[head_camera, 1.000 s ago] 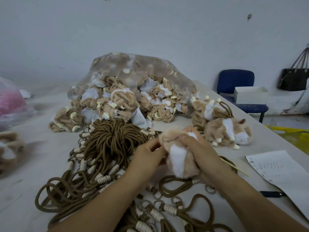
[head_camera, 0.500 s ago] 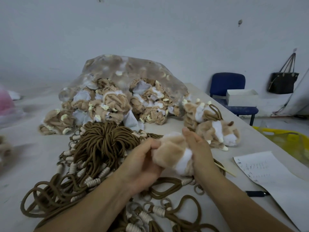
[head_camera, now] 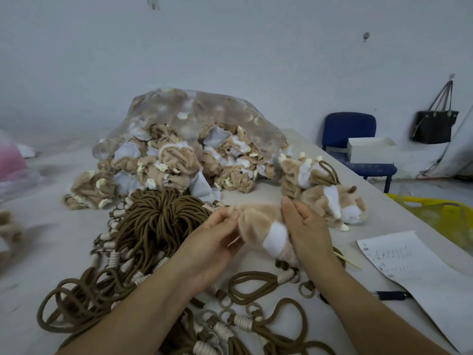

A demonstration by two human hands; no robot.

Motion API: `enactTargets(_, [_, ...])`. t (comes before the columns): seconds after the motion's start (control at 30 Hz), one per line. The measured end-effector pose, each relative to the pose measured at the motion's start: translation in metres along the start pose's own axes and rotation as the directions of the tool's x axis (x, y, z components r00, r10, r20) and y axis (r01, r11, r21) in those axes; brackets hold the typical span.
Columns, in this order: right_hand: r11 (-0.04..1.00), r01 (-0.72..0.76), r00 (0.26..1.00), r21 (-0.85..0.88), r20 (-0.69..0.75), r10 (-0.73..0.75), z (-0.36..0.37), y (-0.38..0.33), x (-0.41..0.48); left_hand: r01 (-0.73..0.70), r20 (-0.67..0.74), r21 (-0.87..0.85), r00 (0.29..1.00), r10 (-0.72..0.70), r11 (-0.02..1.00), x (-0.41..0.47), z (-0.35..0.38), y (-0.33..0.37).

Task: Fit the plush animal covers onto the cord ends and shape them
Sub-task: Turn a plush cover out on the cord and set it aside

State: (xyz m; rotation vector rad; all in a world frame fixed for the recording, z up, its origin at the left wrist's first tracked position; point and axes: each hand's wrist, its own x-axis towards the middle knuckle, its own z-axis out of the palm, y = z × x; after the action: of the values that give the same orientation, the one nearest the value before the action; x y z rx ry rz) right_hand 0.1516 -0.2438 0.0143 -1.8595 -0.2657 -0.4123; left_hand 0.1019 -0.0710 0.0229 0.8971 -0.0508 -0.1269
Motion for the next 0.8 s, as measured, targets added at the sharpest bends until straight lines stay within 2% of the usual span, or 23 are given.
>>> enactTargets(0.07, [0.997, 0.068, 0.997, -0.04, 0.05, -0.066, 0.001, -0.002, -0.001, -0.046, -0.036, -0.01, 0.998, 0.045, 0.999, 0.002, -0.001, 0.001])
enactTargets(0.17, [0.937, 0.306, 0.946, -0.169, 0.164, -0.279, 0.009, -0.006, -0.003, -0.107, -0.114, -0.078, 0.989, 0.098, 0.991, 0.003, -0.003, 0.005])
enactTargets(0.23, [0.908, 0.37, 0.915, -0.195, 0.245, -0.32, 0.013, -0.009, -0.005, -0.136, -0.171, -0.069, 0.978, 0.123, 0.988, 0.005, -0.007, 0.007])
enactTargets(0.3, [0.939, 0.304, 0.92, -0.158, 0.303, -0.247, 0.013, -0.01, -0.009, -0.156, -0.175, -0.057, 0.974, 0.144, 0.986, 0.003, -0.006, 0.01])
enactTargets(0.37, [0.99, 0.129, 0.923, -0.056, 0.372, -0.099, 0.011, -0.009, -0.013, -0.176, -0.118, 0.012, 0.977, 0.176, 0.984, 0.0, -0.005, 0.011])
enactTargets(0.4, [1.0, 0.025, 0.919, 0.016, 0.394, -0.03, 0.01, -0.008, -0.014, -0.203, -0.067, 0.107, 0.975, 0.211, 0.973, -0.003, -0.003, 0.011])
enactTargets(0.43, [0.991, -0.092, 0.911, 0.097, 0.41, 0.045, 0.011, -0.008, -0.014, -0.258, -0.017, 0.276, 0.962, 0.273, 0.926, -0.006, 0.0, 0.01])
enactTargets(0.47, [0.962, -0.212, 0.89, 0.17, 0.441, 0.118, 0.011, -0.009, -0.013, -0.343, 0.055, 0.495, 0.929, 0.366, 0.798, -0.01, 0.002, 0.009])
enactTargets(0.5, [0.929, -0.294, 0.862, 0.223, 0.482, 0.157, 0.01, -0.011, -0.011, -0.438, 0.177, 0.682, 0.876, 0.449, 0.585, -0.013, 0.003, 0.009])
enactTargets(0.53, [0.909, -0.322, 0.844, 0.263, 0.515, 0.151, 0.009, -0.014, -0.009, -0.524, 0.321, 0.771, 0.811, 0.49, 0.363, -0.015, 0.004, 0.008])
enactTargets(0.57, [0.905, -0.309, 0.843, 0.294, 0.525, 0.118, 0.007, -0.017, -0.008, -0.576, 0.424, 0.789, 0.761, 0.492, 0.211, -0.015, 0.004, 0.008])
enactTargets(0.6, [0.912, -0.266, 0.855, 0.313, 0.514, 0.072, 0.004, -0.019, -0.008, -0.591, 0.463, 0.793, 0.744, 0.481, 0.151, -0.015, 0.002, 0.007])
enactTargets(0.63, [0.931, -0.199, 0.875, 0.306, 0.484, 0.028, 0.0, -0.02, -0.006, -0.568, 0.44, 0.808, 0.759, 0.48, 0.157, -0.014, 0.001, 0.008])
enactTargets(0.7, [0.976, -0.043, 0.894, 0.215, 0.443, -0.058, -0.008, -0.018, -0.003, -0.502, 0.35, 0.824, 0.816, 0.459, 0.263, -0.012, -0.004, 0.009])
enactTargets(0.77, [0.99, 0.104, 0.881, 0.097, 0.453, -0.137, -0.011, -0.014, 0.0, -0.467, 0.319, 0.817, 0.855, 0.409, 0.338, -0.01, -0.008, 0.008])
enactTargets(0.8, [0.986, 0.155, 0.875, 0.054, 0.455, -0.162, -0.012, -0.012, 0.001, -0.455, 0.311, 0.822, 0.863, 0.399, 0.343, -0.01, -0.008, 0.006])
